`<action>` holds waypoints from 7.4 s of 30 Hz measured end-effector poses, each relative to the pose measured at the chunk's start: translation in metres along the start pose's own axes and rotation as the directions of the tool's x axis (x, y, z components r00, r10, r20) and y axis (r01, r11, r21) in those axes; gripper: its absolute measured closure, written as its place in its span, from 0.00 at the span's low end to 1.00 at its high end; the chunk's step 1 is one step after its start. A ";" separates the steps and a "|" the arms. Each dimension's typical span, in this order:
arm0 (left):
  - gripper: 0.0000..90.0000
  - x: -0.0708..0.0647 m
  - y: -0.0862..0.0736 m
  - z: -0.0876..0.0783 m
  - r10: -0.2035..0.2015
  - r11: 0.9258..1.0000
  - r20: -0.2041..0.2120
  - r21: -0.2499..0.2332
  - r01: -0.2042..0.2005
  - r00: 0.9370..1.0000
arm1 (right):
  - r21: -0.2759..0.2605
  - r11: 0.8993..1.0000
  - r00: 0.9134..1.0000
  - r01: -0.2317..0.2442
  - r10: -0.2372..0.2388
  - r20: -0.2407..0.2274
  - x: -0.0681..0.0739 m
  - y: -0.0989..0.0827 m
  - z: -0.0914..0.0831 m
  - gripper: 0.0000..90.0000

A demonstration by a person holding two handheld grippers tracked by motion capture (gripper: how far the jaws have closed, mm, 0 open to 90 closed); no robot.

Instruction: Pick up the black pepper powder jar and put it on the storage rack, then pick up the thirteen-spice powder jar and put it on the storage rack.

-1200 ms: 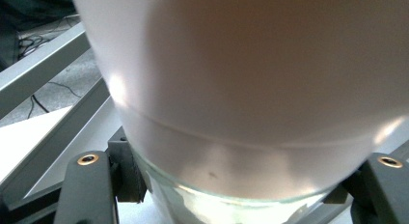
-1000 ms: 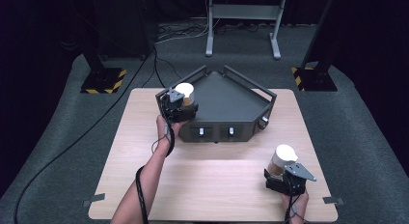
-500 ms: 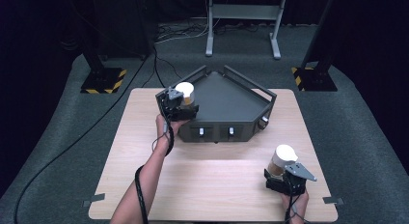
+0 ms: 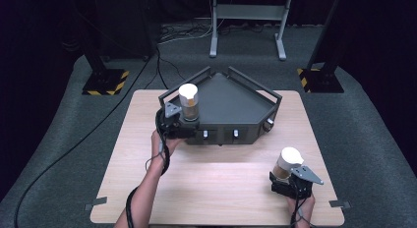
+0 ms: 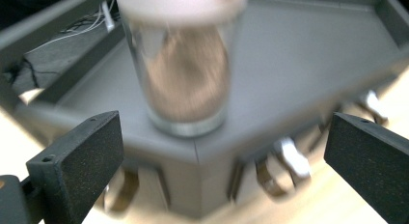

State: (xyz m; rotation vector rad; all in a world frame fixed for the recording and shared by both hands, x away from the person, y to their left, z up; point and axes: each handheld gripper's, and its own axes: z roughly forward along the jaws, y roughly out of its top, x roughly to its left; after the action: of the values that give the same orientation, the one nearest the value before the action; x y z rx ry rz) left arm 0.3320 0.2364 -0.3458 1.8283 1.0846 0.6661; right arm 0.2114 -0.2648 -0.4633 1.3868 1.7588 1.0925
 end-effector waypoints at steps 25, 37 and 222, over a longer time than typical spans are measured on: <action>0.00 -0.034 -0.104 -0.026 -0.011 0.962 -0.084 0.270 0.033 0.996 | -0.008 1.000 1.000 0.005 -0.005 0.015 0.003 -0.001 -0.001 0.00; 0.00 -0.033 -0.116 -0.019 -0.032 0.961 -0.028 0.274 0.039 0.999 | -0.019 1.000 1.000 -0.024 0.024 -0.005 -0.005 0.001 0.007 0.00; 0.01 -0.027 -0.114 -0.015 -0.007 0.962 0.014 0.274 0.003 1.000 | -0.073 0.977 0.959 0.200 -0.211 -0.189 0.031 0.211 0.096 0.34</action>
State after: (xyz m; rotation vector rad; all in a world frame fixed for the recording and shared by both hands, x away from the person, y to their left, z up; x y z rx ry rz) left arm 0.2607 0.2449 -0.4399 2.0608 1.2193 0.5177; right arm 0.3798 -0.1934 -0.3179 1.0657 1.9490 1.1839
